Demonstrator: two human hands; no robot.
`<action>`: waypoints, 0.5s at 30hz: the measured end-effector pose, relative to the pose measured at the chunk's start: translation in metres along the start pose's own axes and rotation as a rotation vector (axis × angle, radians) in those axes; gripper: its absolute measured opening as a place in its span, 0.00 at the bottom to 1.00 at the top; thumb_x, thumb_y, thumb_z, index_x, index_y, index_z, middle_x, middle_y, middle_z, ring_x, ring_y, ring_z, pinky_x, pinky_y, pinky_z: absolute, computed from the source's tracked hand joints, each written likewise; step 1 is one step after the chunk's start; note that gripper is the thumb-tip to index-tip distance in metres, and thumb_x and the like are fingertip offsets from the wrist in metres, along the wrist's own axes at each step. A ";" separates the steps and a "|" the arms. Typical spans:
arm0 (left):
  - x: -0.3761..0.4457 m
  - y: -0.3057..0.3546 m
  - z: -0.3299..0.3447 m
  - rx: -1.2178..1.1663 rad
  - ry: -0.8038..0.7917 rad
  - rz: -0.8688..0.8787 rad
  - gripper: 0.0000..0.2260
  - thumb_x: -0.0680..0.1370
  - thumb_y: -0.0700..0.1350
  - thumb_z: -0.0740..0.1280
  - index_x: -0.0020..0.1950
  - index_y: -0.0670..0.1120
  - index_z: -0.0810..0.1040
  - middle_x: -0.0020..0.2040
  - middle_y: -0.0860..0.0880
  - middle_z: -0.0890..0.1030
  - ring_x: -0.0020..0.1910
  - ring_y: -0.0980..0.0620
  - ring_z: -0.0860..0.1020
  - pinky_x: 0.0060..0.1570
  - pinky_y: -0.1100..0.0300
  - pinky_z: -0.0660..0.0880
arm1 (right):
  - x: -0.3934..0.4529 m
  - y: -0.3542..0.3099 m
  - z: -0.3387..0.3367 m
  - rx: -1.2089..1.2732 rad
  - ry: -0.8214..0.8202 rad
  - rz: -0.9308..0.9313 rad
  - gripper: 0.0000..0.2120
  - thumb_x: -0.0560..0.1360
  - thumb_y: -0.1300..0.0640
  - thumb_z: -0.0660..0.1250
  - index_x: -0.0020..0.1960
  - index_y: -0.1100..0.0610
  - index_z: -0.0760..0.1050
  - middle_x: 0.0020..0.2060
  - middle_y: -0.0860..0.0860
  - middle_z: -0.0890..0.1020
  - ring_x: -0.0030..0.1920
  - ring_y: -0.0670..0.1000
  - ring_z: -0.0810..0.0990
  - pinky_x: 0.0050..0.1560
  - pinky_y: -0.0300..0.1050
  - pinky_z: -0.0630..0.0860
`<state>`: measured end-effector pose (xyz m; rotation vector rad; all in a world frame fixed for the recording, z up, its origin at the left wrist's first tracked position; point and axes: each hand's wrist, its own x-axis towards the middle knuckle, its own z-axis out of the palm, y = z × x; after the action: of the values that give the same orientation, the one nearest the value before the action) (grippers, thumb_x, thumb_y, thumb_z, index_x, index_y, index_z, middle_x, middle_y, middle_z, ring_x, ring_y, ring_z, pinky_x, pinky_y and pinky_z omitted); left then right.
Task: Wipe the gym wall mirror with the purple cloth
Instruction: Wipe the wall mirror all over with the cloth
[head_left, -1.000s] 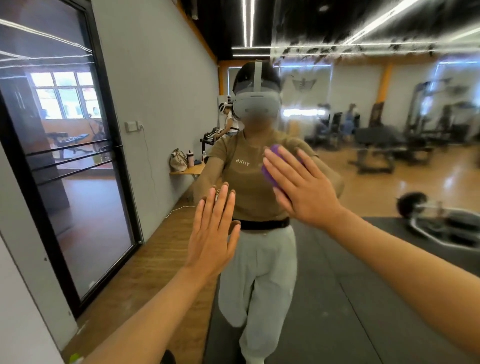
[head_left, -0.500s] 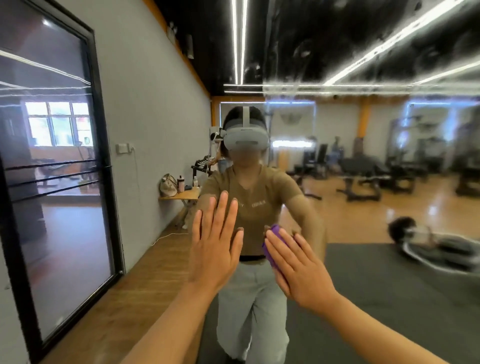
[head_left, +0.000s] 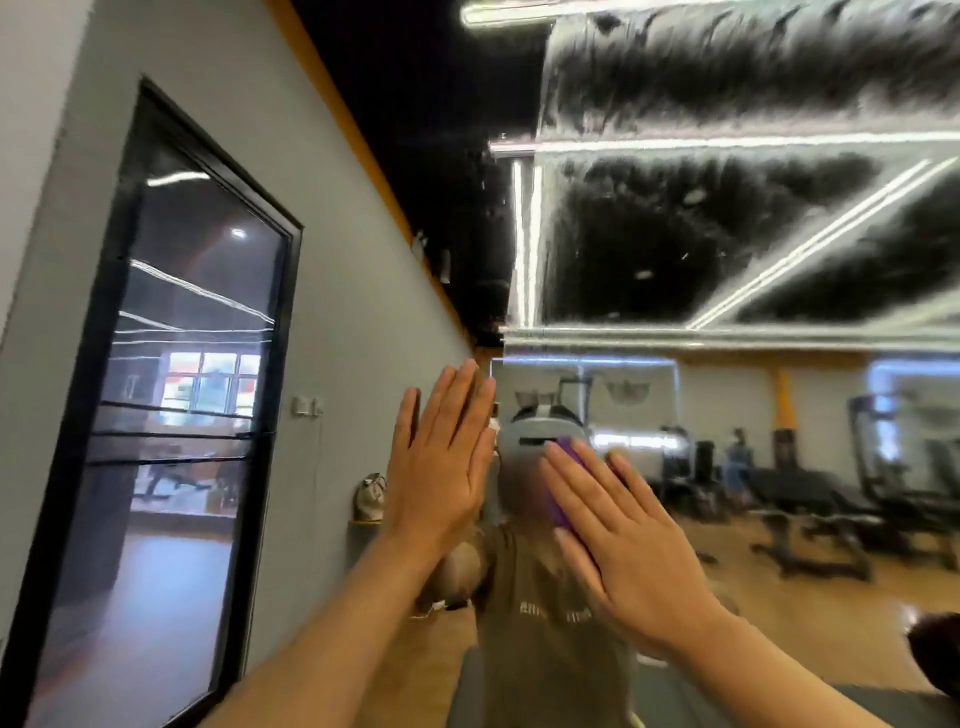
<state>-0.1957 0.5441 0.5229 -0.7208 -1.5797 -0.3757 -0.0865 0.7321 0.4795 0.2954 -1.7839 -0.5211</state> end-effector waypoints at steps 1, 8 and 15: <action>-0.005 0.000 0.001 -0.006 0.004 0.020 0.25 0.87 0.54 0.42 0.82 0.47 0.58 0.82 0.48 0.56 0.81 0.50 0.52 0.79 0.50 0.45 | -0.001 0.000 0.001 -0.010 0.001 -0.003 0.26 0.85 0.47 0.48 0.79 0.56 0.62 0.79 0.52 0.62 0.80 0.52 0.58 0.75 0.55 0.57; -0.019 -0.002 0.006 -0.012 0.067 0.128 0.26 0.85 0.55 0.50 0.82 0.49 0.59 0.83 0.50 0.56 0.81 0.53 0.51 0.77 0.48 0.50 | -0.015 -0.005 0.013 -0.075 0.068 -0.010 0.26 0.86 0.46 0.42 0.80 0.56 0.61 0.79 0.51 0.63 0.79 0.52 0.60 0.73 0.55 0.59; -0.017 -0.005 0.012 -0.004 0.108 0.170 0.26 0.84 0.56 0.52 0.82 0.51 0.58 0.82 0.51 0.56 0.81 0.53 0.52 0.78 0.49 0.49 | -0.018 0.001 0.015 -0.089 0.063 -0.118 0.26 0.84 0.46 0.49 0.80 0.54 0.61 0.79 0.50 0.62 0.80 0.50 0.58 0.75 0.54 0.57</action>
<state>-0.2077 0.5438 0.5054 -0.8181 -1.4054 -0.2877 -0.0957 0.7443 0.4616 0.3530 -1.6842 -0.6661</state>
